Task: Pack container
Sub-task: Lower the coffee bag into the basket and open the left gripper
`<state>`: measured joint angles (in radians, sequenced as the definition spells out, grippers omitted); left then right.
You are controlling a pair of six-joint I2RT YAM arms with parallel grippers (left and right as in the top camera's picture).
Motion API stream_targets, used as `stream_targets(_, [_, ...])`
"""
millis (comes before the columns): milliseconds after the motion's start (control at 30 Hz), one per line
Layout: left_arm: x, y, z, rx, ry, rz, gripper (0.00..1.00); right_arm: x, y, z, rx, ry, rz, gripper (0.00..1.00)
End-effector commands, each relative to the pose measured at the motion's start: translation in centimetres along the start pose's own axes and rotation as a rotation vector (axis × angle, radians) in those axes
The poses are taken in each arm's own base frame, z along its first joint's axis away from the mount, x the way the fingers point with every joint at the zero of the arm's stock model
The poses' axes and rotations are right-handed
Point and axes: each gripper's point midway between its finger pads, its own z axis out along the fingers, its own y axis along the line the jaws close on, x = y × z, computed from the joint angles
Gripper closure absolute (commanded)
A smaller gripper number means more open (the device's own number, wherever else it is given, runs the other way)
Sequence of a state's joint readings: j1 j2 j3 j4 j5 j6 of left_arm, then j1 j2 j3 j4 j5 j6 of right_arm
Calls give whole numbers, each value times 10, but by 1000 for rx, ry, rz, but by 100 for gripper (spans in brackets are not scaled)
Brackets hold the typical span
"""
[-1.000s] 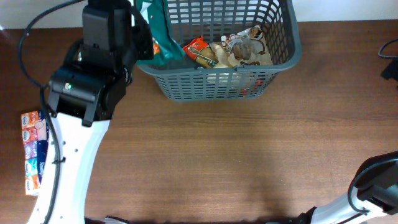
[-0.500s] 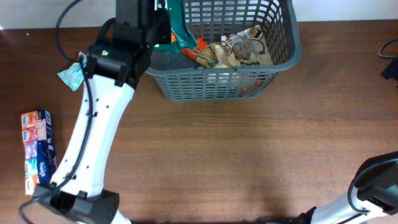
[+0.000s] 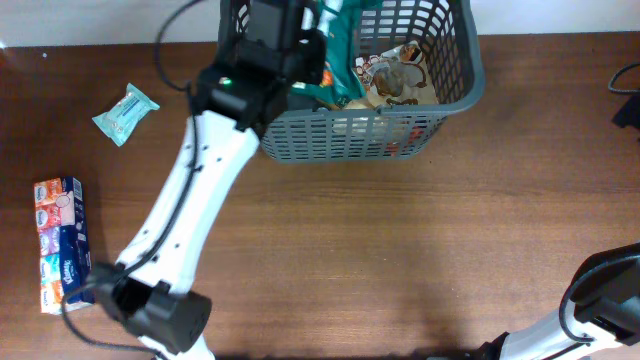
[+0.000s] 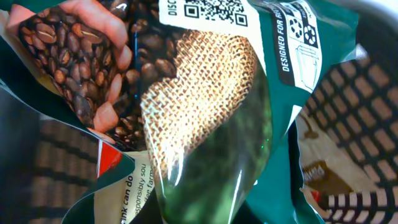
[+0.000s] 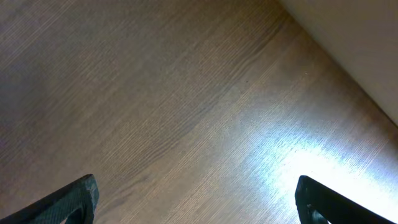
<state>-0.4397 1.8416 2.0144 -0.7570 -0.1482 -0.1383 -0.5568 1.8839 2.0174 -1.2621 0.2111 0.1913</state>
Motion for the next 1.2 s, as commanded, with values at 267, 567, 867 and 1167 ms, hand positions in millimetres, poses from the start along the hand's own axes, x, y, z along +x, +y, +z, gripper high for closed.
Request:
stream_targets(267, [-10,7,16,-21,-26,50,98,-1,0,-5,-4,-13,9,1])
stream_targets(567, [-1,32,20,-81,16,40,98,-1,0,-5,-4,-13,9,1])
stream_targets(867, [20,31,41,-85,83,49,98,-1,0,-5,-4,-13,9,1])
stream_targets(1167, [26,31,50,-85,102,52,98,-1,0,-5,-4,-13,9,1])
